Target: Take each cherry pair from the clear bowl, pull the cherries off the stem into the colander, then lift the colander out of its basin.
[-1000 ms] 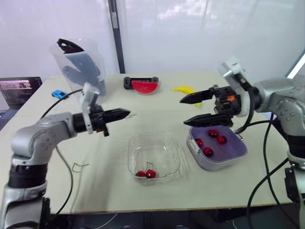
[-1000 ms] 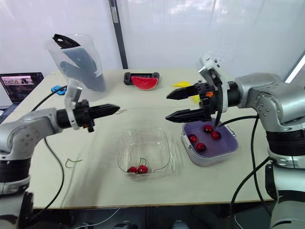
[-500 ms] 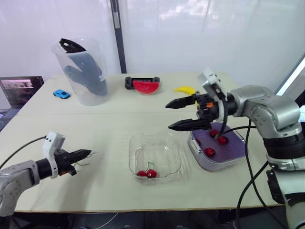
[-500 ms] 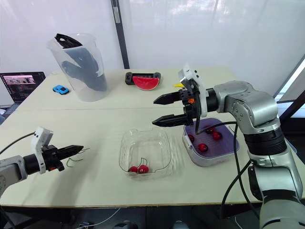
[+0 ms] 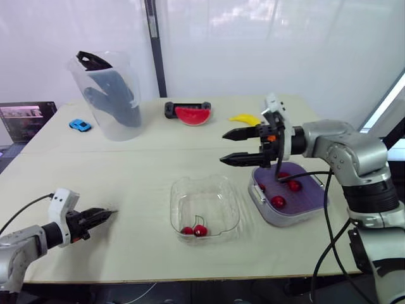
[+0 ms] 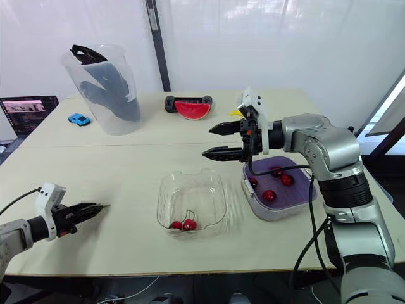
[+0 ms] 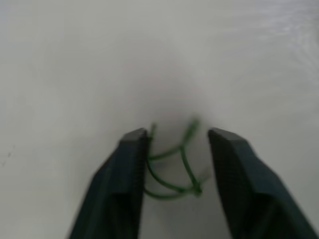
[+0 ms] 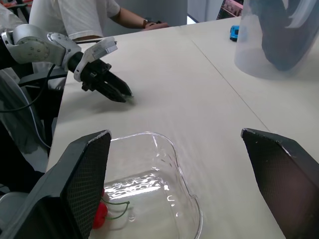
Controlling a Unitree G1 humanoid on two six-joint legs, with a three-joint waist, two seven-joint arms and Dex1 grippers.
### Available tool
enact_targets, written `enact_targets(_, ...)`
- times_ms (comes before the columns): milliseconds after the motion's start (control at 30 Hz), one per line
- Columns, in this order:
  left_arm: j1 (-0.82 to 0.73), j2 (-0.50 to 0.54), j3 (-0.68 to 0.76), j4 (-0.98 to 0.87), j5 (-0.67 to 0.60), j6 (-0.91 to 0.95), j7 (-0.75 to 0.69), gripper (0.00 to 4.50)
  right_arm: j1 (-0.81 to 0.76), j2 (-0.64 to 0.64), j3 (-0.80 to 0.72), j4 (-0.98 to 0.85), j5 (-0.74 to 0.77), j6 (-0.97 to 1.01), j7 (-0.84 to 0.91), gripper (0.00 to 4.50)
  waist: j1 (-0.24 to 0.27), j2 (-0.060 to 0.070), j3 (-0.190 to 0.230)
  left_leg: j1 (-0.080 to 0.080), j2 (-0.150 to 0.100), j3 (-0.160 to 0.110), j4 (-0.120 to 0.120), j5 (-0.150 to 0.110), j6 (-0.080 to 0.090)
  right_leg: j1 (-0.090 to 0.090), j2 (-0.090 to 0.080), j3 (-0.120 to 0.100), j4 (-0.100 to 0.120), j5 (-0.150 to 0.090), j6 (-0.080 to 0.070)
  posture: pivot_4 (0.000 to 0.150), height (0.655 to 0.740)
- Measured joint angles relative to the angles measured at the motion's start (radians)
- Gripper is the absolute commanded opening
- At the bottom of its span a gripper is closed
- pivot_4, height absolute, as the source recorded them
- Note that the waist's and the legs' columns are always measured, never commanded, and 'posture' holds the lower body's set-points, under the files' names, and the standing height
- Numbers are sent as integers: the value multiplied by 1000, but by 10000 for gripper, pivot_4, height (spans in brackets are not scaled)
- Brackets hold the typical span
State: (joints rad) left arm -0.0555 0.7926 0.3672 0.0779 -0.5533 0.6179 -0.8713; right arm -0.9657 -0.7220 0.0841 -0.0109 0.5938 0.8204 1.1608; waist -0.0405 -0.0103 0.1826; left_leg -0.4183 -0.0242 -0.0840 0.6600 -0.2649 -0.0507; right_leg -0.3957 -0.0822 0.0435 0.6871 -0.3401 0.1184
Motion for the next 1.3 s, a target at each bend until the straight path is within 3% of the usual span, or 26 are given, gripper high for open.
enact_targets(67, -24, 8, 1, 25, -1, -5, -16, 44742, 1, 7, -19, 0, 8, 4, -6, 45000, -1, 0, 0, 0, 0, 0, 0, 0, 0, 0, 0, 0, 0, 0, 0, 1500, 7400)
enact_targets(367, -216, 142, 72, 43, -72, 18, -123, 44742, 16, -32, -28, -49, 41, 63, 17, 45000, -2, 0, 0, 0, -1, 1, -1, 0, 0, 0, -1, 0, 0, 0, 0, 1500, 7400)
enact_targets(467, -265, 160, 30, 21, -89, 37, -171, 44742, 21, -55, -24, -91, 38, 85, 10, 45000, -2, 0, 0, 0, 0, 0, 0, 0, 0, 0, 1, 0, 0, 0, 0, 1500, 7400)
enact_targets(700, -262, 356, -141, -182, -15, -69, -421, 44742, 104, -144, 45, -349, 41, 172, -13, 45000, -6, 1, 1, 0, 0, 2, -2, 0, 0, -1, 1, 1, 0, 0, 0, 1500, 7400)
enact_targets(900, -346, 302, -196, -291, -48, -32, -400, 44742, 76, -141, 73, -458, 40, 248, -105, 45000, -2, 0, 1, -1, 0, 1, 0, 0, 0, 0, 1, 0, 0, 0, 0, 1500, 7400)
enact_targets(1133, -339, 236, -196, -323, -66, -10, -347, 44742, -155, -8, 269, -362, 65, 671, -221, 45000, -10, 0, 1, -1, 2, 0, -2, 0, 0, -2, 4, 0, 1, 0, -1, 1500, 7400)
enact_targets(1300, -268, 216, -164, -360, -85, 1, -316, 44742, -182, 91, 366, -306, 112, 786, -289, 45000, -5, 0, 1, -1, 1, 0, -1, 0, 0, -2, 2, 0, 1, 0, -1, 1500, 7400)
